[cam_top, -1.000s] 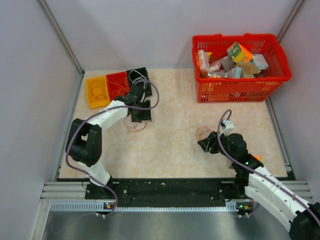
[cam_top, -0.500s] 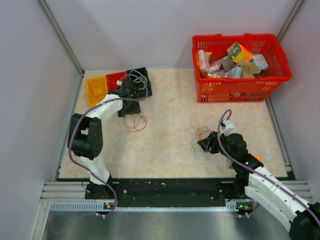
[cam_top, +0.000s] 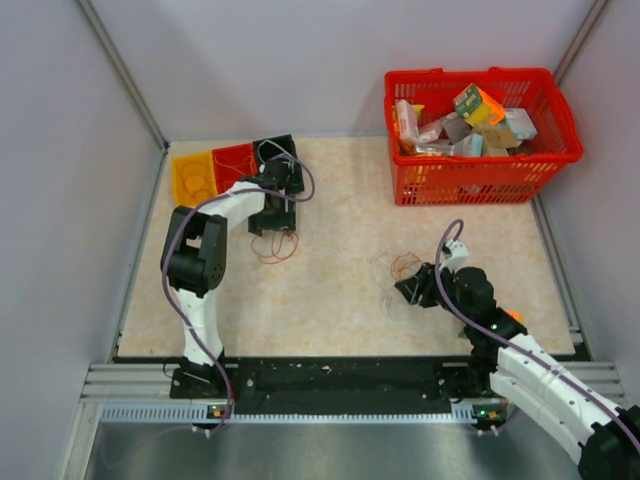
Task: Untangle the cables
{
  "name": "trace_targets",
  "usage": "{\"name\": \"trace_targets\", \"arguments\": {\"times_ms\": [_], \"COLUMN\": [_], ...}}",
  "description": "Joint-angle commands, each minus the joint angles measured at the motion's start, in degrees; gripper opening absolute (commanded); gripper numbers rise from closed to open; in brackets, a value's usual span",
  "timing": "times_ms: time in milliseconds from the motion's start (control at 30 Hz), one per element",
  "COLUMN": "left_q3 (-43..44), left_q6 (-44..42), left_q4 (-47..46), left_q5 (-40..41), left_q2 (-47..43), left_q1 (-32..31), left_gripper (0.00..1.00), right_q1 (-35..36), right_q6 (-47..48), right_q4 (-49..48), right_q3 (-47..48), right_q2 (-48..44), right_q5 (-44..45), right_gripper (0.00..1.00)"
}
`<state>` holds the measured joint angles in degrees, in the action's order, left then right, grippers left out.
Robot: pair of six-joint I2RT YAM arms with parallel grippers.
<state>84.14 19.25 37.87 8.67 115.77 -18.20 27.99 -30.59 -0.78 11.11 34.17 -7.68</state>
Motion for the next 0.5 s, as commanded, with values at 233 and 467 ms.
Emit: {"name": "trace_targets", "arguments": {"times_ms": [233, 467], "left_q3": [-5.5, -4.5], "left_q6": [2.6, 2.7], "left_q4": [-2.5, -2.6], "left_q5": [1.0, 2.8], "left_q2": [-1.4, -1.8], "left_q1": [-3.4, -3.0], "left_gripper": [0.51, 0.00], "right_q1": [-0.4, -0.4], "right_q6": [0.9, 0.9], "right_q4": [-1.5, -1.3], "right_q3": [-0.1, 0.0], "right_q2": [-0.4, -0.4], "right_q5": [-0.6, -0.6], "right_gripper": [0.48, 0.48]}}
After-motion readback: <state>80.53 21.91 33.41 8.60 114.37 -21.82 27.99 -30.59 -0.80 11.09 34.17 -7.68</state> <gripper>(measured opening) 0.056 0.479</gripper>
